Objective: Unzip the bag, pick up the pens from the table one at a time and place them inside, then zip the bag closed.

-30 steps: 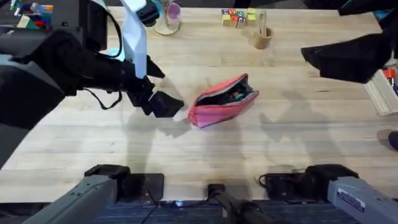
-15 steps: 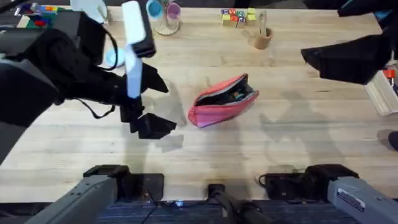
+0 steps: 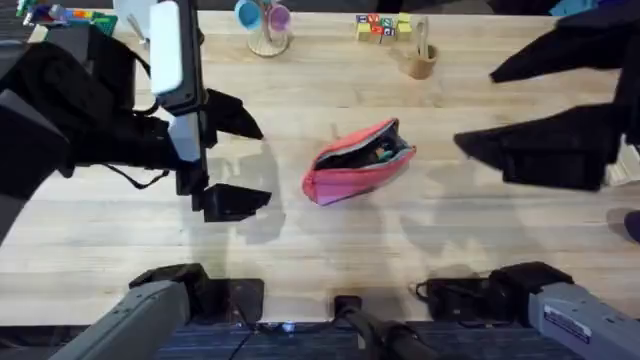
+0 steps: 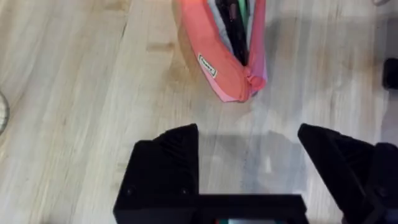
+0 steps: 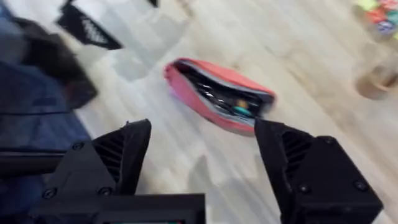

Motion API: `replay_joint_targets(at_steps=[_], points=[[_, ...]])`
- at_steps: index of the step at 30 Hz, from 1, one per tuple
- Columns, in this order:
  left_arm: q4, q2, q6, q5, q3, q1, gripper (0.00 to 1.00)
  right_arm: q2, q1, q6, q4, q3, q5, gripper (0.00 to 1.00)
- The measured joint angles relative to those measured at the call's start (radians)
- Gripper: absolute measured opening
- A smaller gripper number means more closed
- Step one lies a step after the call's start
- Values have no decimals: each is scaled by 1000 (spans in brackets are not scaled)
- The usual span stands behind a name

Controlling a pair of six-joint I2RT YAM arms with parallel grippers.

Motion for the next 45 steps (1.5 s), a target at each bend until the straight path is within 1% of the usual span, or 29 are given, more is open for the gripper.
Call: replay_joint_targets(at_steps=[6,11,17,22,25,35,39,45], points=[[-8,0,19,7,0,33,993,0,159,152,-1,0,-13,996],[-30,0,22,7,0,39,994,0,296,291,-1,0,-17,996],[-35,0,23,7,0,39,995,9,424,417,-3,0,-21,996],[-34,0,23,7,0,39,995,64,503,504,-5,0,-22,996],[-35,0,23,7,0,39,995,108,520,528,-5,0,-28,996],[-35,0,23,7,0,39,993,213,520,576,0,0,-24,995],[-34,0,23,6,0,39,994,218,521,583,4,0,39,996],[-35,0,23,6,0,39,995,180,530,631,42,0,159,996]])
